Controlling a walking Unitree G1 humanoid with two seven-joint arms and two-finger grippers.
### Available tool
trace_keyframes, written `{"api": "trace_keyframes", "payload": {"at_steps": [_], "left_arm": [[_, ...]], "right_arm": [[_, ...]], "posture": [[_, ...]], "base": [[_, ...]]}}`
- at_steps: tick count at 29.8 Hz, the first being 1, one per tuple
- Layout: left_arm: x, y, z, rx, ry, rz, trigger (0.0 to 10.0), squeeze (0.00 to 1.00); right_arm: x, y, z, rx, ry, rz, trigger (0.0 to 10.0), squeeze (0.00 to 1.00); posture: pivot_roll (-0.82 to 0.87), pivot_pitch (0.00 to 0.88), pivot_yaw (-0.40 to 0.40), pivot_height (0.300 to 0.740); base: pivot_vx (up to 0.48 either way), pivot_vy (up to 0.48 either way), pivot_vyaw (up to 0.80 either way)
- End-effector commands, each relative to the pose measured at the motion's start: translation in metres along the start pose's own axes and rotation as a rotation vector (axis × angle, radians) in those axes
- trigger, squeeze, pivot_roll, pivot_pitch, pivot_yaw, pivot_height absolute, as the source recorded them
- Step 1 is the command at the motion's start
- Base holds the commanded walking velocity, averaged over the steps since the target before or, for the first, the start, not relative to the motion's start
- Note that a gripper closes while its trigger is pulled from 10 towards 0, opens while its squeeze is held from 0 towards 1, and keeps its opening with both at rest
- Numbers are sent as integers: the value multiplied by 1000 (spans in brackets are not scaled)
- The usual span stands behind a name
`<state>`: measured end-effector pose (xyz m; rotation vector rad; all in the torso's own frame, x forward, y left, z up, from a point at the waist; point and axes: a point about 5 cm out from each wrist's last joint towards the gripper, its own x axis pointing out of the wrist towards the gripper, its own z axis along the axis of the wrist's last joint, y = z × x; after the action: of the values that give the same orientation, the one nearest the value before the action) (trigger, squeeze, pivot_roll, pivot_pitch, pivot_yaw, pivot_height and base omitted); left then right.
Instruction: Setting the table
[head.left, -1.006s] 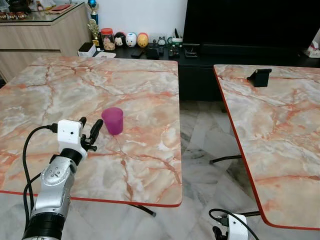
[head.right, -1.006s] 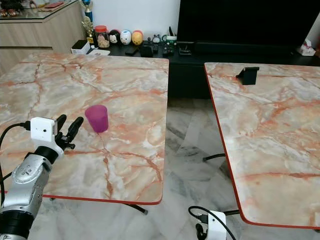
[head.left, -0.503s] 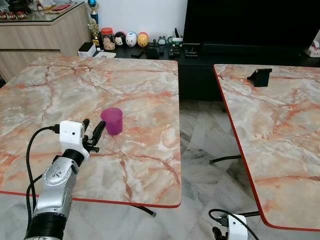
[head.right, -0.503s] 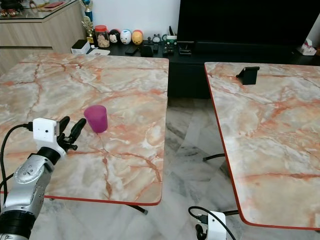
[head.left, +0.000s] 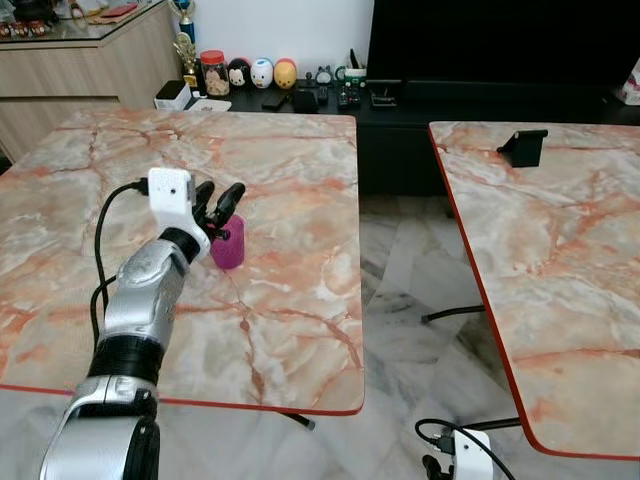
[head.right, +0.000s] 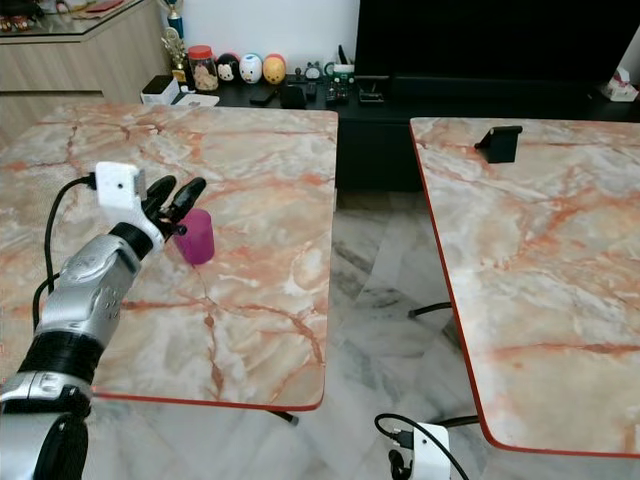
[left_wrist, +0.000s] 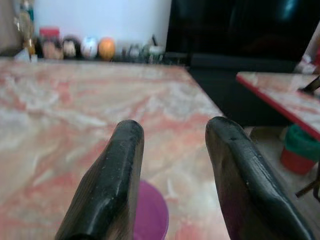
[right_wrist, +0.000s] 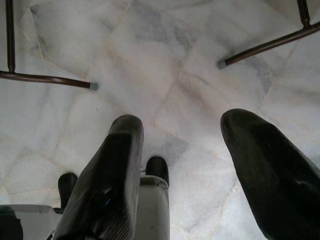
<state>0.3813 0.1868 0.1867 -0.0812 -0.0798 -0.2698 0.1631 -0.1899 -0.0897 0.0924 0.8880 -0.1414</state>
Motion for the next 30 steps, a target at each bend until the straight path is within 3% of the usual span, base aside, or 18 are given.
{"api": "trace_keyframes", "payload": {"at_steps": [1, 2, 9, 15, 16, 23, 30], "left_arm": [[4, 2, 4, 15, 12, 15, 10000, 306], [8, 3, 7, 37, 24, 40, 10000, 1000], [17, 13, 15, 37, 51, 141, 10000, 1000], [15, 33, 14, 18, 137, 213, 10000, 1000], [15, 35, 14, 30, 149, 202, 10000, 47], [13, 43, 15, 50, 211, 201, 10000, 0], [15, 44, 14, -7, 254, 210, 10000, 0]], "right_arm": [[-1, 0, -3, 14, 8, -5, 10000, 0], [-1, 0, -4, 14, 9, -6, 10000, 0], [-3, 5, -11, 25, 17, -8, 10000, 0], [-3, 6, -12, 24, 17, -6, 10000, 0], [-3, 6, -12, 19, 18, -4, 10000, 0], [-3, 7, -12, 14, 20, 0, 10000, 0], [-4, 10, -15, 12, 27, 4, 10000, 0]], "posture": [[30, 0, 23, 740], [31, 0, 26, 740], [26, 0, 37, 740], [31, 0, 35, 740], [33, 0, 34, 740], [34, 0, 36, 740], [27, 0, 42, 740]], "base": [[0, 0, 0], [0, 0, 0], [0, 0, 0], [0, 0, 0], [0, 0, 0], [0, 0, 0], [0, 0, 0]]}}
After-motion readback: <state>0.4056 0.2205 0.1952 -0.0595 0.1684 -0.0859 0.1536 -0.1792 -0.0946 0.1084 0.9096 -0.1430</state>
